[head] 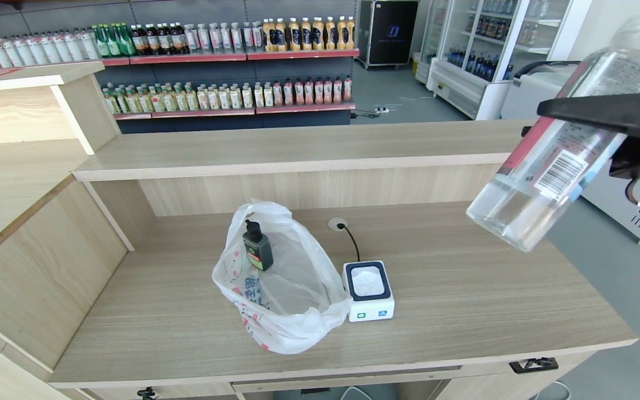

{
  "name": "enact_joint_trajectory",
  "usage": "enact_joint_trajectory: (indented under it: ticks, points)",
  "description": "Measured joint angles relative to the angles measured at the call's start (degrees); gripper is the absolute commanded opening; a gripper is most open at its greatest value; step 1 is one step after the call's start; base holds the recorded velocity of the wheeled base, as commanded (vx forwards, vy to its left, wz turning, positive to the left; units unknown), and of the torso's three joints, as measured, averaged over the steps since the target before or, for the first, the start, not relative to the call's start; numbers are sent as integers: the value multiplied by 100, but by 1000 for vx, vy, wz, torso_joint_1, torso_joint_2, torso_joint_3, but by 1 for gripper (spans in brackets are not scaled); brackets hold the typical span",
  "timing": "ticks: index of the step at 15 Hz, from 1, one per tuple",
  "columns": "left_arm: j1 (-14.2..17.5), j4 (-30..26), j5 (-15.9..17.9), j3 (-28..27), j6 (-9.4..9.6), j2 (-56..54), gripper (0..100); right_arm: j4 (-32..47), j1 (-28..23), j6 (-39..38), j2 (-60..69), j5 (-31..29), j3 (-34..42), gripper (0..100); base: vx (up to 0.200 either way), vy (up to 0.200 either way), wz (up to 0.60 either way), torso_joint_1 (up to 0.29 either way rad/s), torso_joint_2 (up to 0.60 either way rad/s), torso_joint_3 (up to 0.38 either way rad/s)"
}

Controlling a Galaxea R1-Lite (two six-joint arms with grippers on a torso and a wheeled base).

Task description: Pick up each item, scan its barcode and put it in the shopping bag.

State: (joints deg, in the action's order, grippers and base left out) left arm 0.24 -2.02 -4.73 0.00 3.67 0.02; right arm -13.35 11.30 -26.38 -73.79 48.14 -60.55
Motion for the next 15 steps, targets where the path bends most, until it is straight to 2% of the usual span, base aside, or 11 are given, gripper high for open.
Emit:
enact_joint_trajectory:
  ticks: [4, 10, 15]
  points:
    - [0, 0, 0, -2, 0, 0, 100, 881, 611, 5, 795, -29, 166, 0, 0, 0, 0, 0, 0, 0]
    - [0, 0, 0, 0, 2, 0, 100, 1002, 1254, 39, 1351, -41, 271, 0, 0, 0, 0, 0, 0, 0]
    - [0, 0, 0, 0, 0, 0, 100, 1067, 1345, 589, 1392, -60, 468, 0, 0, 0, 0, 0, 0, 0]
